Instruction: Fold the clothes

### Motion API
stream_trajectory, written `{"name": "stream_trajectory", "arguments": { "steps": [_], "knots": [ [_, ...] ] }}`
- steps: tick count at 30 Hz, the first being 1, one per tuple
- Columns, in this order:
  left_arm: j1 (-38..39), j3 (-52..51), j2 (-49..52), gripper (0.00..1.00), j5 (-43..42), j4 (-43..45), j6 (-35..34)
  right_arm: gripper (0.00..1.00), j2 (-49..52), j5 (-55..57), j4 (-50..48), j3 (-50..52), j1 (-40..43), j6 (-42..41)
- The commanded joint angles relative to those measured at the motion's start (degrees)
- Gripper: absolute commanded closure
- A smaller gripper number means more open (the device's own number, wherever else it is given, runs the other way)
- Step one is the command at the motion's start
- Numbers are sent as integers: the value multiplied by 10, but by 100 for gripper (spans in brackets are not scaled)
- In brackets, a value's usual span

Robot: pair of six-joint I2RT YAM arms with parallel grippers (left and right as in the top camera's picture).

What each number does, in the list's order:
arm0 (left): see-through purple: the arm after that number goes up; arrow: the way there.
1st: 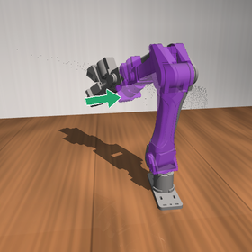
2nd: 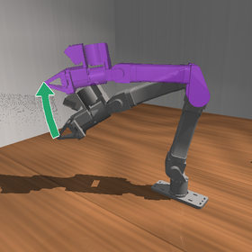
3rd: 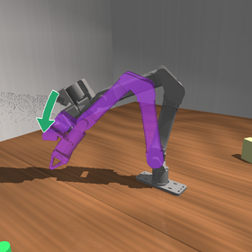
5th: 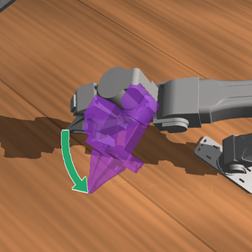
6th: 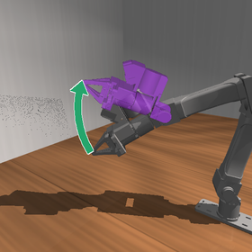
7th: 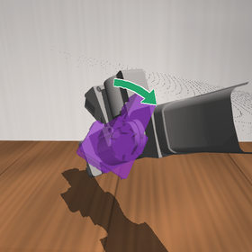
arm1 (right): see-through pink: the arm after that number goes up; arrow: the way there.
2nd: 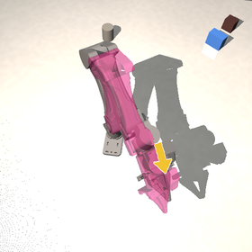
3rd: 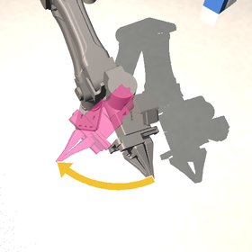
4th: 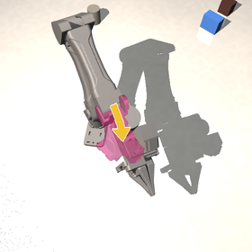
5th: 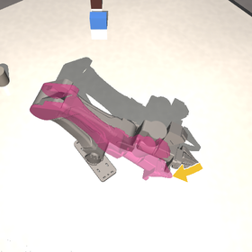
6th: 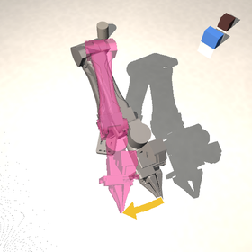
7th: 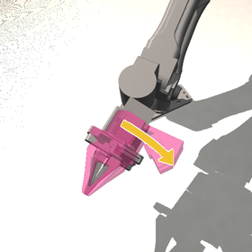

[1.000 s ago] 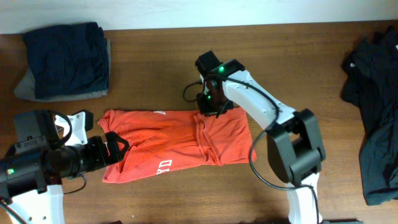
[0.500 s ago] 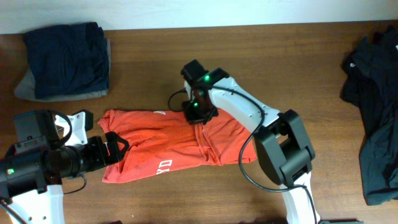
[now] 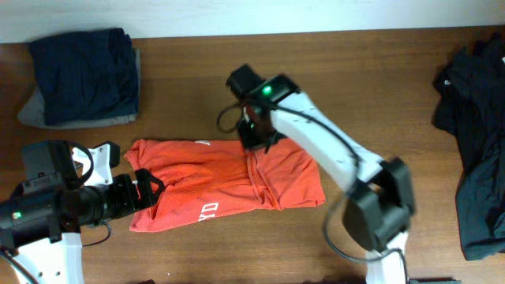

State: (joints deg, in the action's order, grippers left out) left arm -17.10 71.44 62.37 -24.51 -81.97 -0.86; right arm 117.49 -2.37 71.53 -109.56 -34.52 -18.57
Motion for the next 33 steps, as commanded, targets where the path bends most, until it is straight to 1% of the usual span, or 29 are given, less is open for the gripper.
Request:
{"name": "stream_trajectory", "arguments": {
  "steps": [1, 4, 7, 17, 23, 25, 28, 31, 33],
  "knots": [
    [2, -5, 0, 1, 5, 5, 7, 85, -18, 50, 11, -5, 18, 3],
    [2, -5, 0, 1, 5, 3, 7, 86, -6, 37, 0, 21, 28, 3],
    [2, -5, 0, 1, 5, 1, 7, 87, 14, 15, -31, 58, 31, 3],
    [2, -5, 0, 1, 5, -1, 7, 87, 39, -91, -188, 187, 31, -13],
    [2, -5, 0, 1, 5, -1, 7, 88, 44, -155, -252, 230, 30, -19],
    [2, -5, 0, 1, 5, -1, 7, 91, 44, -156, -253, 230, 30, -19],
    [2, -5, 0, 1, 5, -1, 7, 92, 39, -156, -240, 220, 31, -19],
    [2, -5, 0, 1, 5, -1, 7, 96, 19, -156, -195, 191, 37, -18],
    [2, -5, 0, 1, 5, -1, 7, 96, -2, -150, -153, 161, 42, -14]
  ]
}}
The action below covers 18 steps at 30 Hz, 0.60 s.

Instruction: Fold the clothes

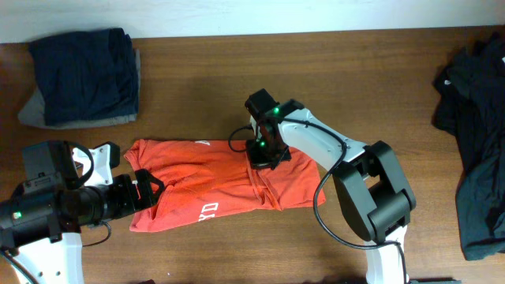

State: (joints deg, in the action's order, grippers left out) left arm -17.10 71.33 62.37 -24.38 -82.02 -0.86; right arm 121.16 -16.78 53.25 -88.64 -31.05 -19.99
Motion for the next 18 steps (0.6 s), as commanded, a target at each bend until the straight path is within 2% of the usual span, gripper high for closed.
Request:
{"name": "stream_trajectory", "arguments": {
  "steps": [1, 7, 11, 14, 18],
  "knots": [
    [2, -4, 0, 1, 4, 0, 7, 96, -50, -2, 52, -64, 9, 5],
    [2, -4, 0, 1, 4, -1, 7, 95, -116, 99, 183, -109, 12, 13],
    [2, -4, 0, 1, 4, 1, 7, 91, -120, 115, 234, -107, 12, 13],
    [2, -4, 0, 1, 3, 0, 7, 91, -119, 115, 227, -75, 12, 16],
    [2, -4, 0, 1, 3, -5, 7, 91, -119, 110, 164, 5, 11, 15]
  ]
}}
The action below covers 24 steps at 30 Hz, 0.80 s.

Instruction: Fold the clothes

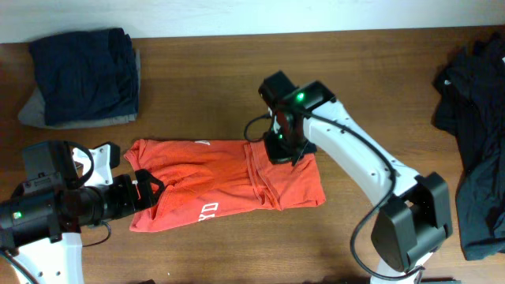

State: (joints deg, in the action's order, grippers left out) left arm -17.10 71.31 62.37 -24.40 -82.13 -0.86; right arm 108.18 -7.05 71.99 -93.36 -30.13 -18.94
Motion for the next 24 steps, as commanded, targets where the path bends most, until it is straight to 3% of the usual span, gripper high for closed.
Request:
{"name": "stream_trajectory", "arguments": {
  "steps": [1, 10, 24],
  "knots": [
    [2, -4, 0, 1, 4, -5, 7, 91, 10, 6, -41, 73, 2, 5],
    [2, -4, 0, 1, 4, -6, 7, 91, 10, -78, -181, 214, 2, 4],
    [2, -4, 0, 1, 4, -1, 7, 85, 10, -138, -202, 227, -32, 0]
  ]
}}
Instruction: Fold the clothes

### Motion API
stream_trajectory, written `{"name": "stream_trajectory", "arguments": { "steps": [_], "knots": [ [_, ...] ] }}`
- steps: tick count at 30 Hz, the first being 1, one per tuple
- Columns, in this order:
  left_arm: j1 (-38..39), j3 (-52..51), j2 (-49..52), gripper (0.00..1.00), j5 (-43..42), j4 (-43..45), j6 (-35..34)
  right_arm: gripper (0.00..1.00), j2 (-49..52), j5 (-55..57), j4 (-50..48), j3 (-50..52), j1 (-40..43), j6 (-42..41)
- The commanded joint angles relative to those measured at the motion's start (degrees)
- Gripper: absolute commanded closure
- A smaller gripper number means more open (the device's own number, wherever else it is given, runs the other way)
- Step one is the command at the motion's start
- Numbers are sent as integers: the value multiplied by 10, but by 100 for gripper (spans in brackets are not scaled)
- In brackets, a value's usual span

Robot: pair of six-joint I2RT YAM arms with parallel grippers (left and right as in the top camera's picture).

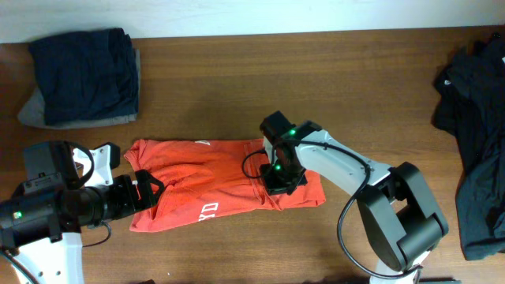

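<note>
The orange shirt (213, 185) lies folded into a wide band on the table, with white lettering near its front edge. My left gripper (150, 189) rests at the shirt's left edge, its dark fingers over the cloth; its jaw state does not show. My right gripper (280, 180) points down onto the right part of the shirt, near a fold line. Its own wrist hides the fingers, so open or shut cannot be told.
A folded stack of dark navy and grey clothes (83, 75) sits at the back left. A heap of unfolded black clothes (473, 142) lies along the right edge. The brown table (355, 87) stretches between them.
My right gripper has moved from the shirt's back right edge toward the front, and now sits lower on the shirt's right part. The left arm and the shirt's outline look unchanged.
My right gripper was at the shirt's back edge near the middle, then just right of that on the cloth, then at the back right corner, and now over the right part. The left gripper stayed at the left edge throughout.
</note>
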State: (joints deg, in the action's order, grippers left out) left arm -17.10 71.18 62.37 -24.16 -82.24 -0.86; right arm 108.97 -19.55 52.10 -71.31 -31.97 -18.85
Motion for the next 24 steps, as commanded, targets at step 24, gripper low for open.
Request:
{"name": "stream_trajectory", "arguments": {
  "steps": [24],
  "knots": [
    [2, -3, 0, 1, 2, -4, 7, 78, -76, 112, 123, -103, 14, 2]
  ]
}}
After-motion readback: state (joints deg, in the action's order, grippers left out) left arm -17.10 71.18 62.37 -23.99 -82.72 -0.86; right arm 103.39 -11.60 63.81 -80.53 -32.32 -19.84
